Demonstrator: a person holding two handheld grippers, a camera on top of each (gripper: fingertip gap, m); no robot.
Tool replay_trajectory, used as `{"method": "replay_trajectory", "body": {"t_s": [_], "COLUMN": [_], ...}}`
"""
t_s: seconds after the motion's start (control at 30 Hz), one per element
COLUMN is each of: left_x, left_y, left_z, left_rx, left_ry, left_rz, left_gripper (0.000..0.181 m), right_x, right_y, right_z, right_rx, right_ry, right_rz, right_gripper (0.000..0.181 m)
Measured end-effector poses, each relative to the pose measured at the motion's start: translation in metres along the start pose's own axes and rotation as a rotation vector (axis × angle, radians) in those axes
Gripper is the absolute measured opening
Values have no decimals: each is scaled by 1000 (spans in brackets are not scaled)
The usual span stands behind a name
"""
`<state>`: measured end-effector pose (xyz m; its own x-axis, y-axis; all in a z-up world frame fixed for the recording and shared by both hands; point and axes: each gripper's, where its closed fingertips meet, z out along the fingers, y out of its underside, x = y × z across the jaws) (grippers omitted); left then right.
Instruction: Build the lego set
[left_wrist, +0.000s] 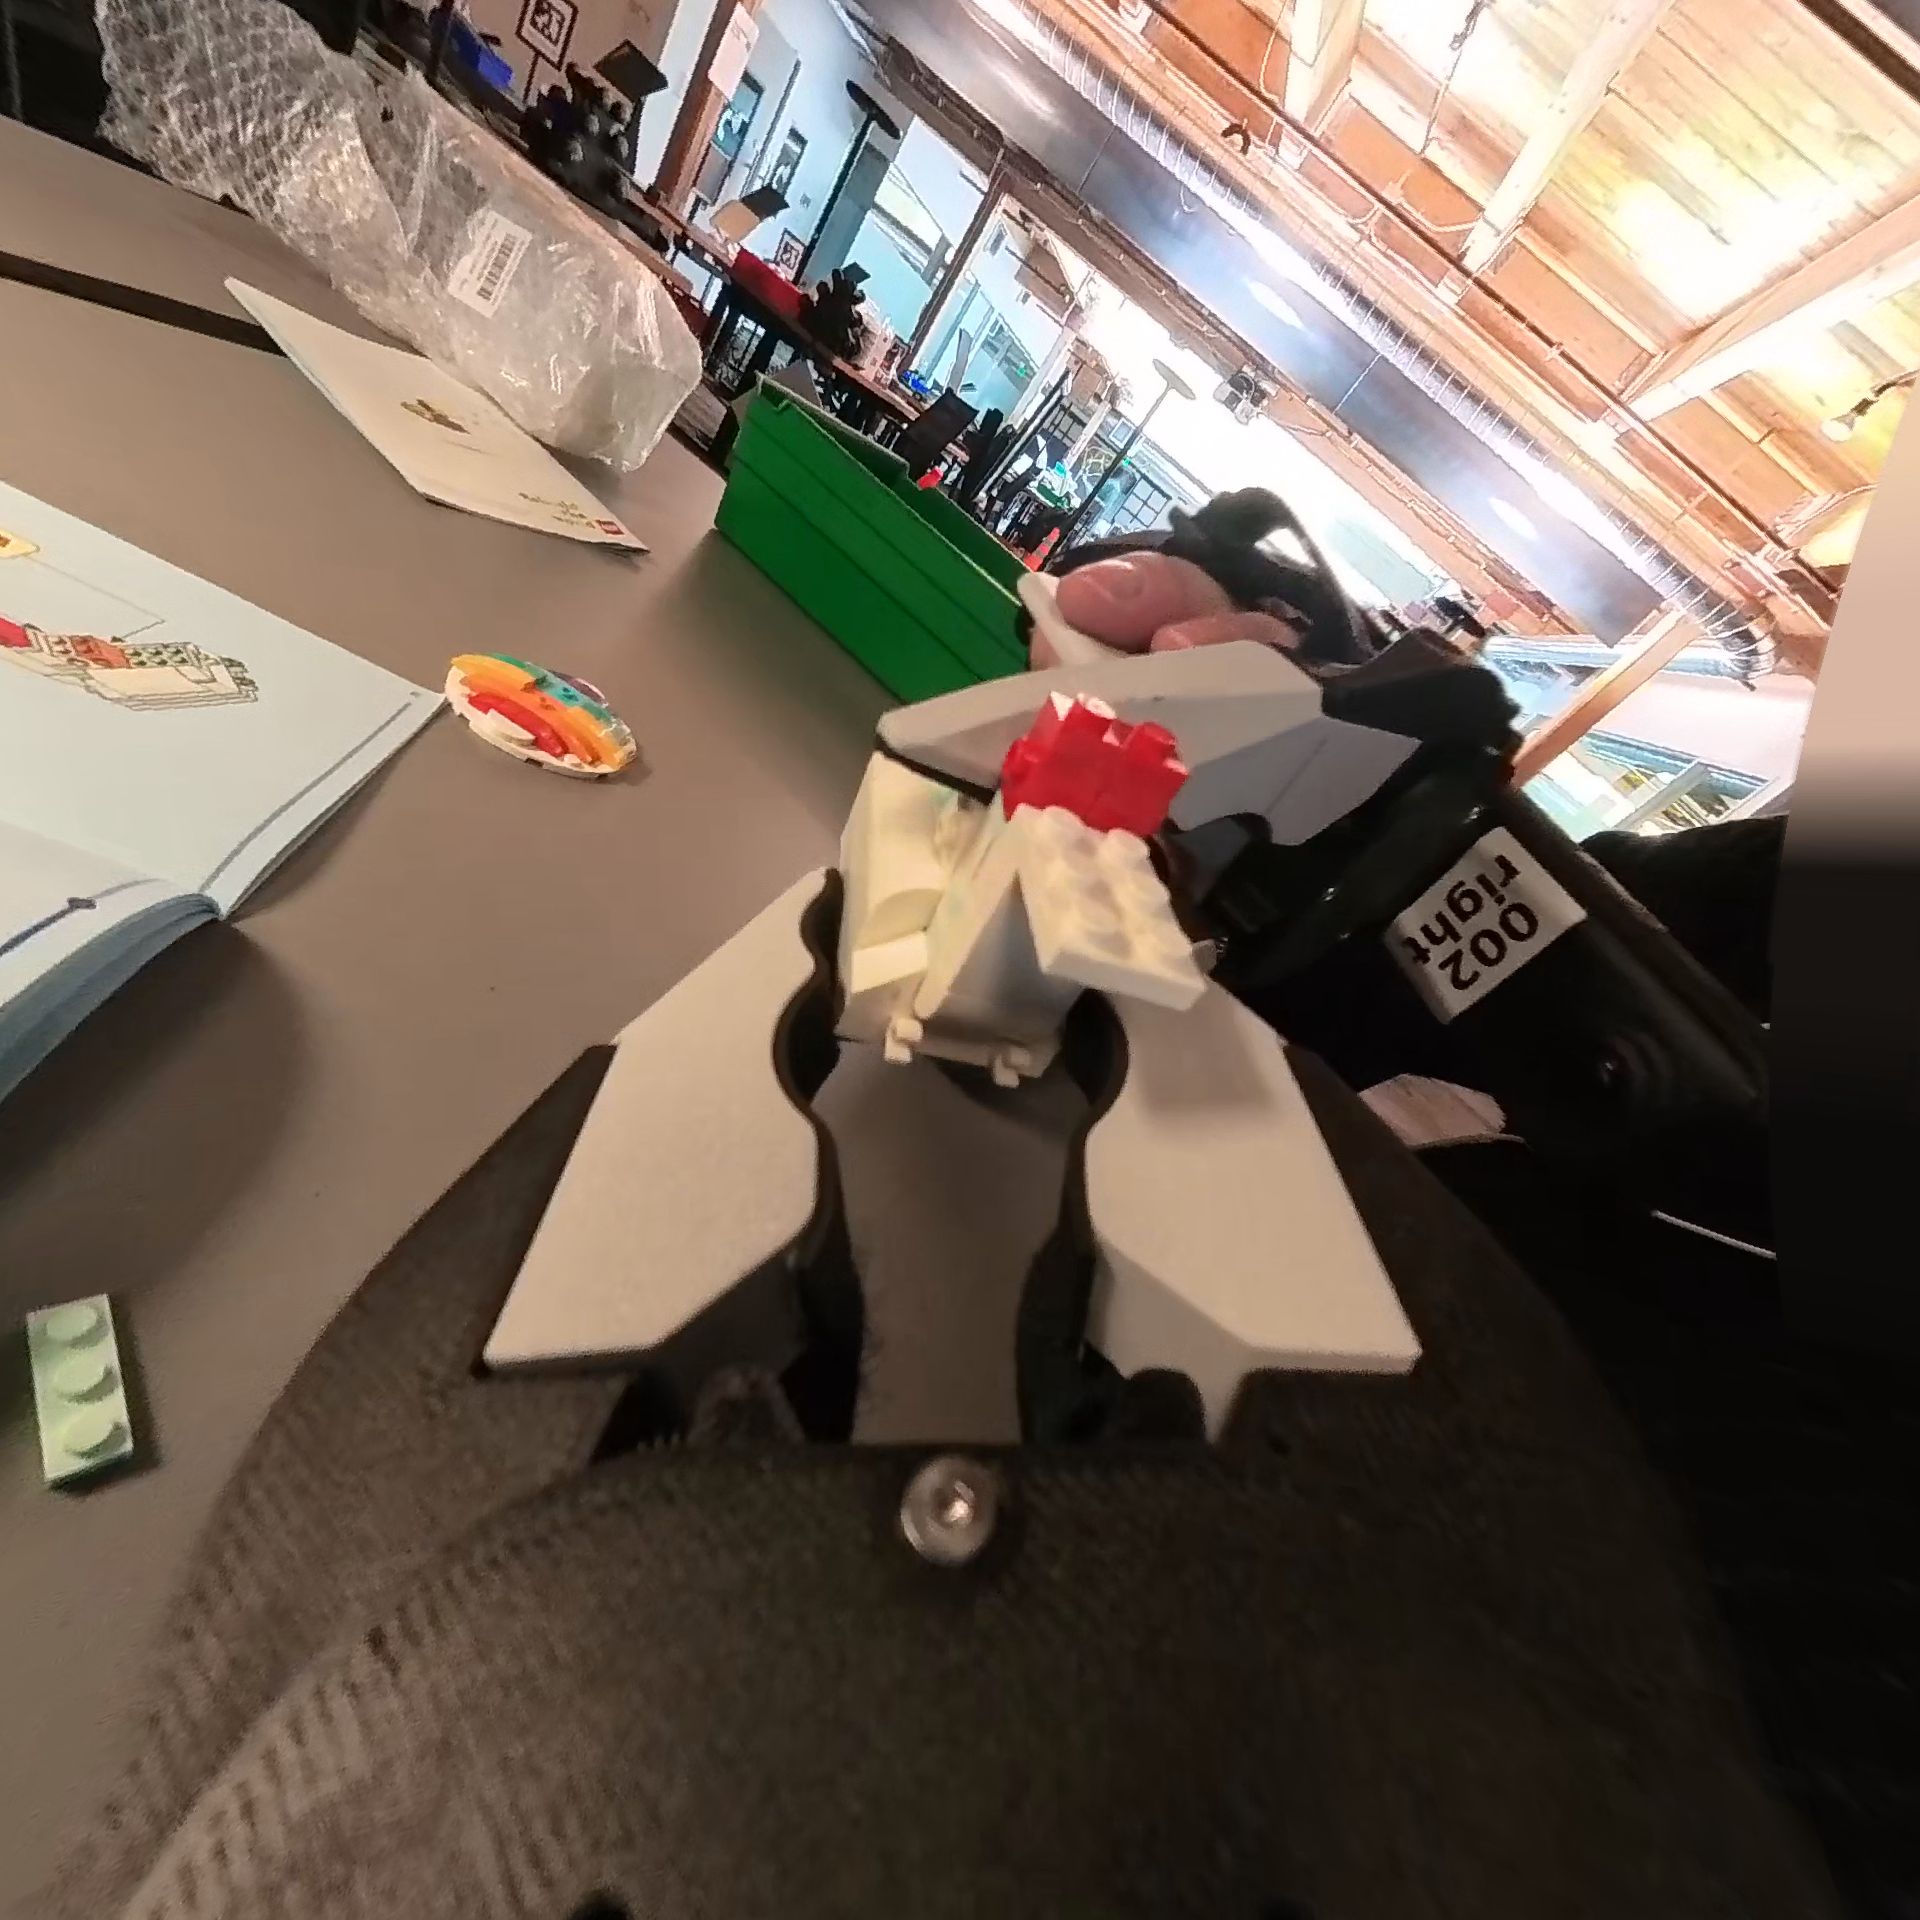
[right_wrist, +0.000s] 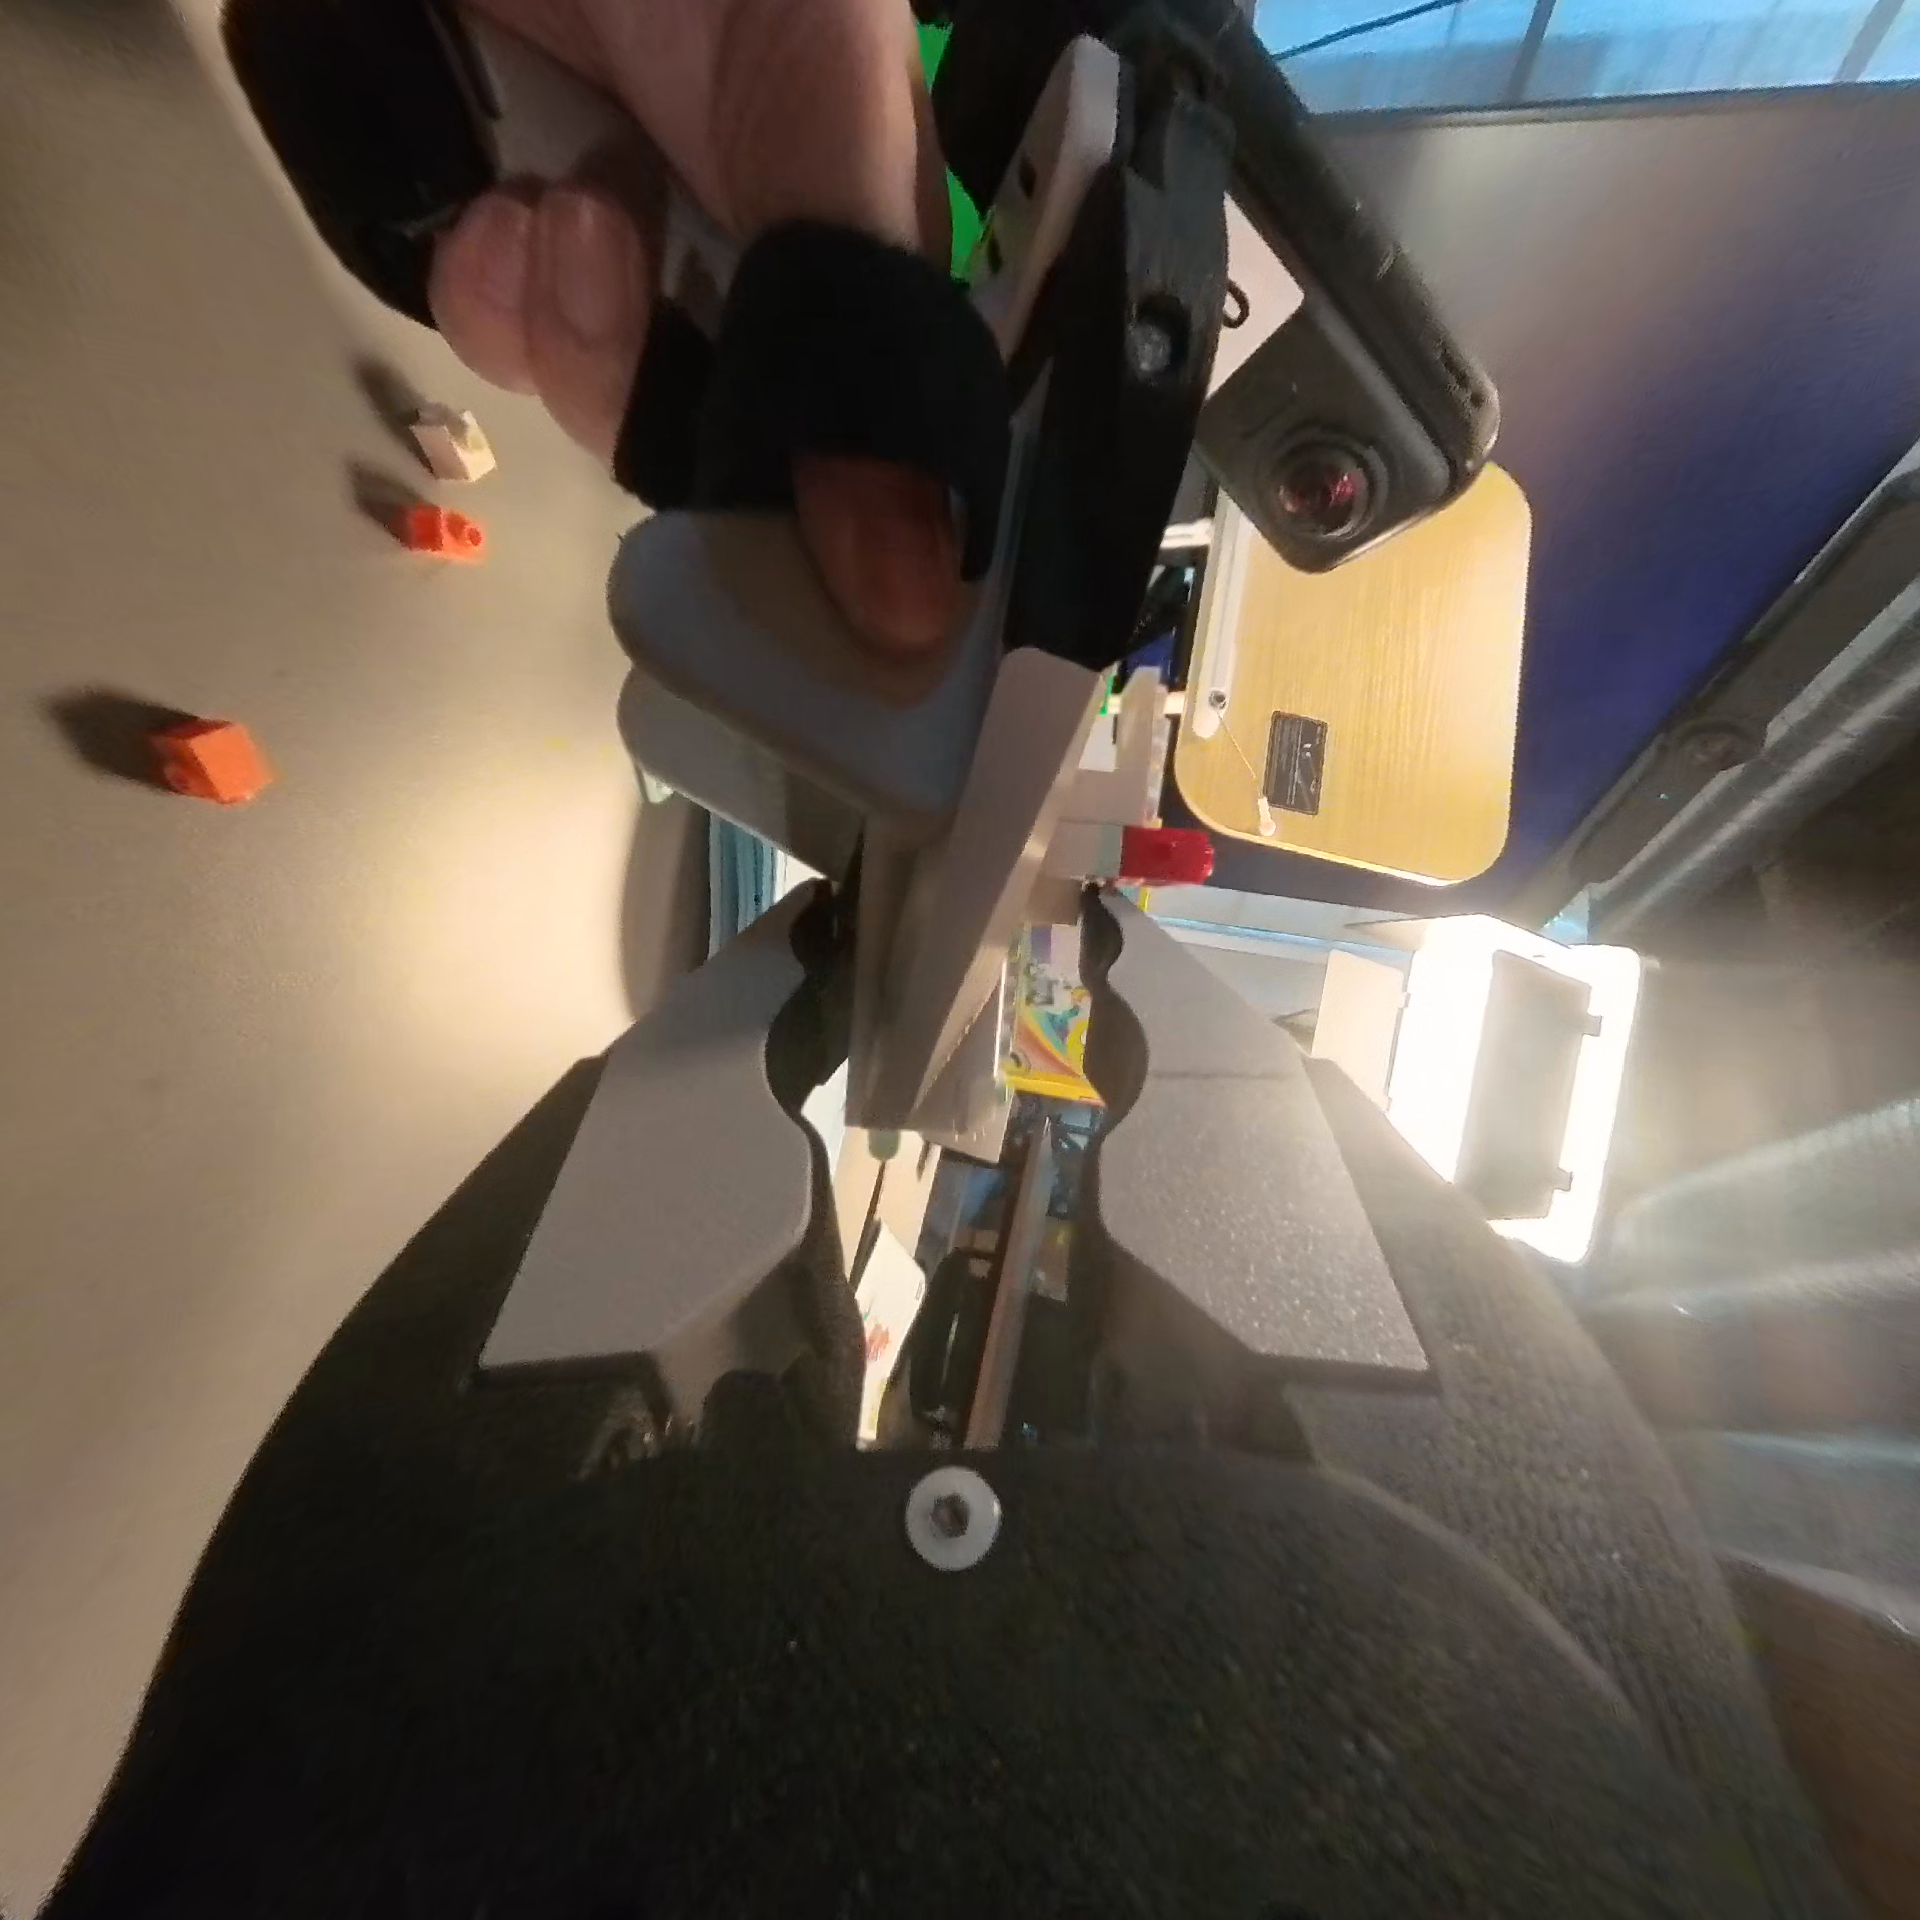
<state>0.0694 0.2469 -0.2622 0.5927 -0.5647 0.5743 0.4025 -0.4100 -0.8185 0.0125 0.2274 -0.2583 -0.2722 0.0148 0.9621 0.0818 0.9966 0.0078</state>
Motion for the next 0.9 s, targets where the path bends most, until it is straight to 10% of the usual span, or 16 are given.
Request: {"method": "replay_trajectory", "body": {"t_s": [0.9], "left_x": [1], "left_y": [10], "left_z": [-1], "left_rx": [-32], "left_ry": [3], "left_rz": [-23], "left_gripper": [38], "right_x": [-13], "right_y": [-1], "right_z": [-3], "right_rx": [82], "right_ry": [-86], "right_rz": [291], "right_gripper": [34]}}
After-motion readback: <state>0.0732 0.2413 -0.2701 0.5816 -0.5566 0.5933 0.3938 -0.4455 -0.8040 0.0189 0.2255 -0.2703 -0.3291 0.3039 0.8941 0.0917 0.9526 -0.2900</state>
